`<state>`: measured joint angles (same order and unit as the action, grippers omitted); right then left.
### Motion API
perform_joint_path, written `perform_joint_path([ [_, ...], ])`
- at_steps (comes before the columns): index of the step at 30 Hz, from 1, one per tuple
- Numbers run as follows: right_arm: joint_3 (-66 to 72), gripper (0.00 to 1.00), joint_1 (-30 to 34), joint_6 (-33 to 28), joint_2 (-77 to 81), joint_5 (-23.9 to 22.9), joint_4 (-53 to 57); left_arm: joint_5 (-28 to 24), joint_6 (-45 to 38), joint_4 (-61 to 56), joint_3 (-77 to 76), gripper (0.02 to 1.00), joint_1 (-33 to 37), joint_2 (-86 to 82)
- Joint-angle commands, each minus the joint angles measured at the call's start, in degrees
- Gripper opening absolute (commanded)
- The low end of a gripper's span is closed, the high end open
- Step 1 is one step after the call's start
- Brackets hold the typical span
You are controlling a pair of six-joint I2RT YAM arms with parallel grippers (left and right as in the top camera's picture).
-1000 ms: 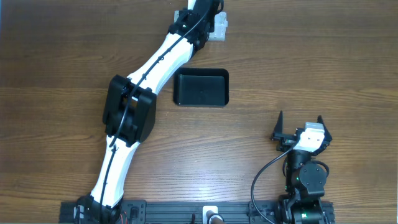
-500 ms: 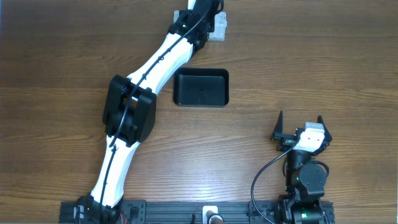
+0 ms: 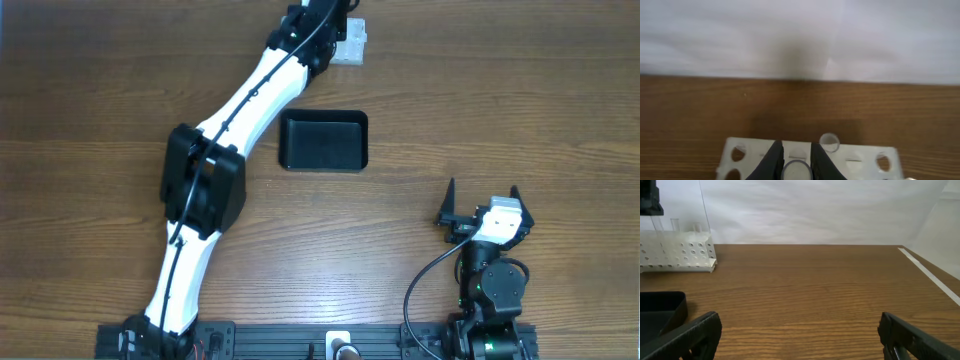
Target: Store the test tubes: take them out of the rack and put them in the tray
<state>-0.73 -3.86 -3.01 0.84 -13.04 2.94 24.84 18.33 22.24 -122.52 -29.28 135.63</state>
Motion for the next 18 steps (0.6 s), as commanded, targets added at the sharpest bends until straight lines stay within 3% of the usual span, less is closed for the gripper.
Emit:
perform_joint_path([
  [1, 0.4, 0.993, -0.2, 0.2, -0.4, -0.8, -0.1, -0.3, -1.4, 2.5, -1.5, 0.086, -0.5, -12.2],
  [9, 0.4, 0.993, -0.2, 0.2, -0.4, -0.8, -0.1, -2.2, 0.5, 19.0, -1.5, 0.064, -2.5, -21.5],
  [14, 0.5, 0.993, -0.2, 0.2, -0.4, -0.8, -0.1, -6.2, 14.7, 35.5, 0.2, 0.040, -3.3, -21.0],
  [18, 0.5, 0.993, -0.2, 0.1, -0.4, -0.8, -0.1, -6.5, 23.1, 36.8, 8.4, 0.040, -4.5, -20.1],
])
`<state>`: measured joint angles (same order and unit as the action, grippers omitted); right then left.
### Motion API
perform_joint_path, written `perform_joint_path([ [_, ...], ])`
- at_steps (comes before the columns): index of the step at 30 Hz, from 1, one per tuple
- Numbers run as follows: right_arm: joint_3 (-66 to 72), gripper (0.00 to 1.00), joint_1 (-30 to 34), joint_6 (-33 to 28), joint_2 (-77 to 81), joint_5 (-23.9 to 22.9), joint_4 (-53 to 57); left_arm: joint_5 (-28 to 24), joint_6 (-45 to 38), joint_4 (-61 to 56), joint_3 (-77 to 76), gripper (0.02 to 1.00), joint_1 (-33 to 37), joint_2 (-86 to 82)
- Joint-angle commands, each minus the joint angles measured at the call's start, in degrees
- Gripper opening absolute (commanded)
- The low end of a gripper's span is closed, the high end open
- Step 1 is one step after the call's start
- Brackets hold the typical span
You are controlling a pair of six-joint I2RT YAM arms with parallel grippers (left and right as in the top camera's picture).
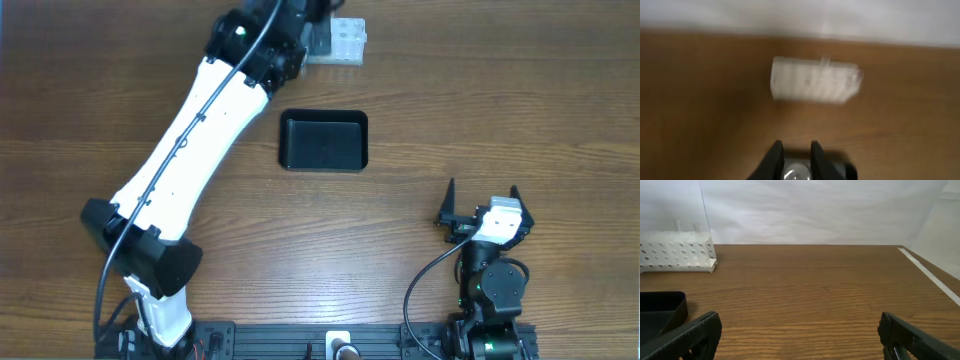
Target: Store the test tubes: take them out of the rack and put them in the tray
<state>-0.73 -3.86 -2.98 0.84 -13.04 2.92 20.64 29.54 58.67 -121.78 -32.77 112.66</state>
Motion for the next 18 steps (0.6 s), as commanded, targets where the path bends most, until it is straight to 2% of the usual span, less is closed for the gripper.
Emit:
perform_joint_path([
  [1, 0.5, 0.993, -0.2, 0.1, -0.4, -0.8, -0.1, -3.0, 11.9, -0.8, 10.0, 0.042, -1.2, 3.3],
  [7, 0.4, 0.991, -0.2, 0.1, -0.4, -0.8, -0.1, -8.3, 11.9, -5.1, 19.0, 0.040, -1.2, 5.7],
  [18, 0.4, 0.991, -0.2, 0.1, -0.4, -0.8, -0.1, -8.0, 7.9, -7.7, 20.5, 0.064, -1.2, 10.1],
])
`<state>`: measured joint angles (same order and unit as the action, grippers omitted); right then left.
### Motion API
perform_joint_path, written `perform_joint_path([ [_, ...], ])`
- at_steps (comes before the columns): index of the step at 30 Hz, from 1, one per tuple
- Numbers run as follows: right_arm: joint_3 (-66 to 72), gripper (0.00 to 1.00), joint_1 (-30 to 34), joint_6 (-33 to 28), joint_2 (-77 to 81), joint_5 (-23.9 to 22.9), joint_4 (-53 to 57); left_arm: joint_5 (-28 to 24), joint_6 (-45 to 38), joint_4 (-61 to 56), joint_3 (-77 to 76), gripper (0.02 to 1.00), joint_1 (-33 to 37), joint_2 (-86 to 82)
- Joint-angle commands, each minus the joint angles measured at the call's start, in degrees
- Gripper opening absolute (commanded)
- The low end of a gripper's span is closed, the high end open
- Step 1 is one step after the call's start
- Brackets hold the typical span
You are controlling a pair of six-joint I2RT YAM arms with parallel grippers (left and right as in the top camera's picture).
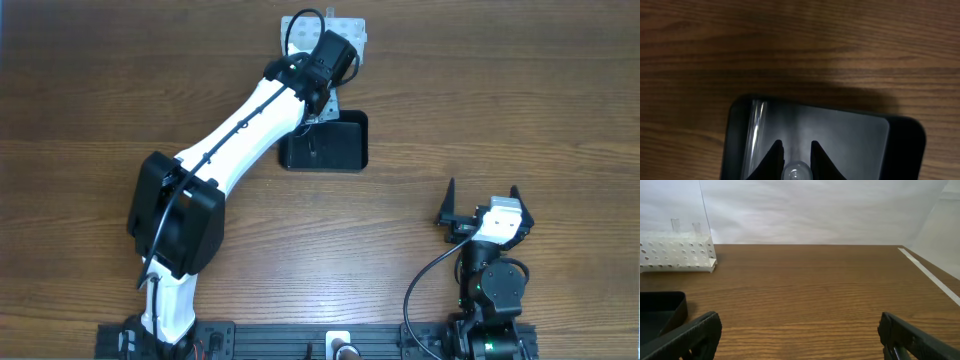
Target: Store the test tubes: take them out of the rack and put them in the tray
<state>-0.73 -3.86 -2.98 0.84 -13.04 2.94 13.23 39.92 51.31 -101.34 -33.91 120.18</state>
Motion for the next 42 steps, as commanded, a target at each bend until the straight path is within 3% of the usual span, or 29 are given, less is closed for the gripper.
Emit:
perform_joint_path([
  [1, 0.4, 0.991, -0.2, 0.1, -0.4, -0.8, -0.1, -0.5, -3.4, -0.4, 0.0, 0.073, 0.0, 2.9],
  [16, 0.5, 0.991, -0.2, 0.1, -0.4, -0.8, -0.1, 0.3, -7.8, -0.6, 0.0, 0.161, 1.0, 5.9],
  [25, 0.4, 0.991, -0.2, 0.1, -0.4, -0.8, -0.1, 1.5, -8.0, -0.7, 0.0, 0.362, 1.6, 5.0],
  [28, 0.4, 0.991, -0.2, 0.1, -0.4, -0.8, -0.1, 4.4, -8.0, -1.3, 0.0, 0.400, 0.9, 1.9],
  [31, 0.4, 0.993, -0.2, 0.1, -0.4, -0.8, -0.1, 9.0, -8.3, -2.6, 0.0, 0.535, 0.0, -4.3],
  [35, 0.5, 0.993, -0.2, 0.1, -0.4, -0.8, -0.1, 11.1, -16.6, -8.2, 0.0, 0.715, 0.1, -12.9],
  [42, 0.4, 0.991, -0.2, 0.1, -0.4, -0.8, -0.1, 8.8, -35.0, -25.4, 7.0, 0.792, 4.0, -27.7],
])
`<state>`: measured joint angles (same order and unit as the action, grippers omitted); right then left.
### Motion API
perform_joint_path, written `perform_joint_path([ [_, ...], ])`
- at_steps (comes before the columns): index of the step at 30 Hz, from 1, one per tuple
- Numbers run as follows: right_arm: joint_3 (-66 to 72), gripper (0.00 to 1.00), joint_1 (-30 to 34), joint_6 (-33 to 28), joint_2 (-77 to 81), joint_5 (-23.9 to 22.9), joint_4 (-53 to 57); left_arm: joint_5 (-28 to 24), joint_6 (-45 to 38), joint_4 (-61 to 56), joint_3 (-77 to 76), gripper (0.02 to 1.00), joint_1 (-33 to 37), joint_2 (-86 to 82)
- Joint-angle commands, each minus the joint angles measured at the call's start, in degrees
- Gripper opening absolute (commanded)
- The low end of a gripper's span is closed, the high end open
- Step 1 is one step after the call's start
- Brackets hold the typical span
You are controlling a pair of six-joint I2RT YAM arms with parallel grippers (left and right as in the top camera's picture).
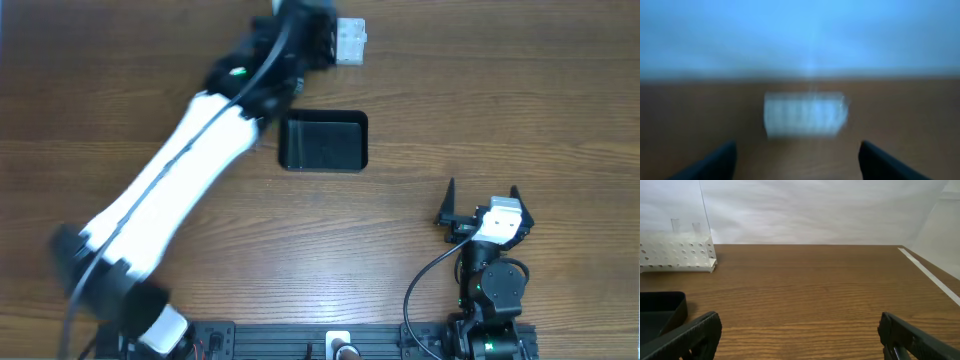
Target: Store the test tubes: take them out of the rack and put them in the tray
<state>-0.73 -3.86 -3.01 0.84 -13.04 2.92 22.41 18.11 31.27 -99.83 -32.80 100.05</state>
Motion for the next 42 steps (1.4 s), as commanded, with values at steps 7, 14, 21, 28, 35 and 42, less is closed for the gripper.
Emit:
perform_joint_path([
  [7, 0.4, 0.991, -0.2, 0.2, -0.4, -0.8, -0.1, -13.5, -19.1, -20.9, 24.4, 0.866, 11.1, -21.2],
  [14, 0.5, 0.991, -0.2, 0.2, -0.4, -0.8, -0.1, -22.4, -19.2, -36.1, 50.4, 0.943, 19.3, -38.7],
  [21, 0.4, 0.991, -0.2, 0.2, -0.4, -0.8, -0.1, -26.3, -19.1, -42.4, 70.5, 0.980, 25.0, -57.3],
  [28, 0.5, 0.991, -0.2, 0.2, -0.4, -0.8, -0.1, -30.1, -18.9, -43.0, 85.2, 0.998, 28.3, -74.9],
  [35, 0.4, 0.991, -0.2, 0.2, -0.4, -0.8, -0.1, -32.0, -18.9, -43.1, 94.9, 1.000, 29.4, -86.6],
  [42, 0.4, 0.991, -0.2, 0.2, -0.4, -0.8, -0.1, -32.0, -19.0, -36.1, 99.5, 1.000, 29.6, -96.3],
])
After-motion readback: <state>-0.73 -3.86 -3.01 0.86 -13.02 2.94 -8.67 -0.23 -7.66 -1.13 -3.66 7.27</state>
